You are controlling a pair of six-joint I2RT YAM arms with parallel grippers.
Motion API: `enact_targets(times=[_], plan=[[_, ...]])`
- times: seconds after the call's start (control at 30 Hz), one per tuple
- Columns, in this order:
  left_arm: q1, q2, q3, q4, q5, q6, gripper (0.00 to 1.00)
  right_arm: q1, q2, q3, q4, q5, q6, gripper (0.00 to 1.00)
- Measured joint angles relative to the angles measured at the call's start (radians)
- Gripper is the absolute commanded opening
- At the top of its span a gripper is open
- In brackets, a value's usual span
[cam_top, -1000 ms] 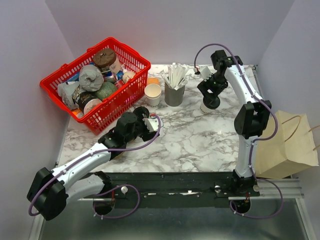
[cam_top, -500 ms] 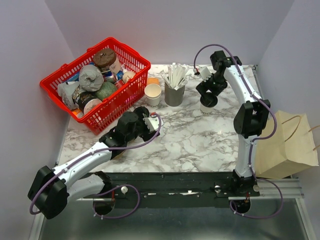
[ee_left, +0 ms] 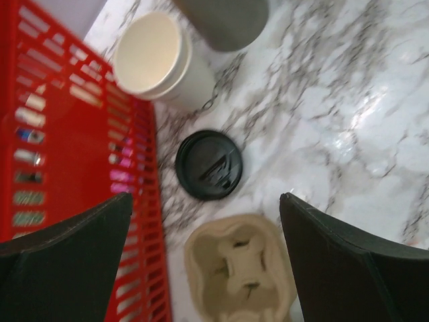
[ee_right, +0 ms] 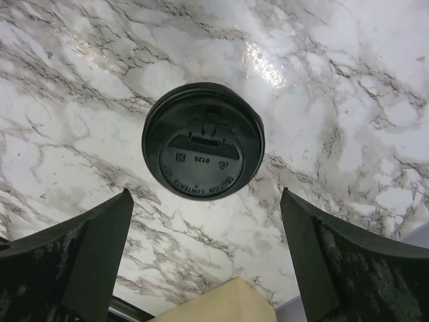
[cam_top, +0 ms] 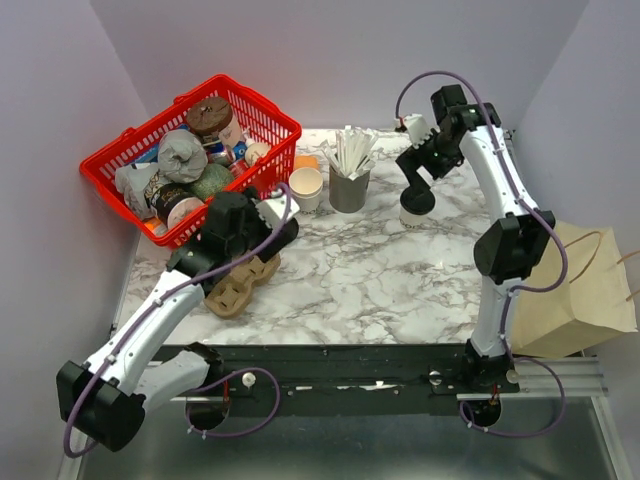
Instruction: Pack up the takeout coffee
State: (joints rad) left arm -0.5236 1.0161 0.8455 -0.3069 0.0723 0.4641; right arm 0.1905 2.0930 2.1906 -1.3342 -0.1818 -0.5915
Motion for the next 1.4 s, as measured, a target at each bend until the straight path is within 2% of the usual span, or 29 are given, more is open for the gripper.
enact_targets(times=[0.13, 0.3, 0.47, 0.57, 0.8, 1.4], plan=[[0.098, -0.029, 0.111, -0.230, -0.013, -0.010, 0.90, 0.000, -0.108, 0.000, 0.000, -0.027, 0.027, 1.00], [0.103, -0.056, 0.127, -0.426, -0.023, -0.044, 0.82, 0.000, -0.267, -0.014, 0.056, -0.081, 0.075, 1.00], [0.117, -0.034, 0.066, -0.510, -0.027, -0.064, 0.81, 0.000, -0.606, -0.406, 0.407, -0.137, 0.173, 1.00], [0.138, -0.029, 0.046, -0.532, -0.027, -0.061, 0.79, 0.000, -0.720, -0.536, 0.557, -0.196, 0.248, 1.00], [0.152, 0.049, 0.059, -0.556, -0.027, -0.053, 0.74, 0.000, -0.683, -0.577, 0.697, -0.316, 0.385, 1.00], [0.203, 0.198, 0.092, -0.592, -0.018, -0.078, 0.66, 0.000, -0.678, -0.595, 0.697, -0.366, 0.435, 1.00]])
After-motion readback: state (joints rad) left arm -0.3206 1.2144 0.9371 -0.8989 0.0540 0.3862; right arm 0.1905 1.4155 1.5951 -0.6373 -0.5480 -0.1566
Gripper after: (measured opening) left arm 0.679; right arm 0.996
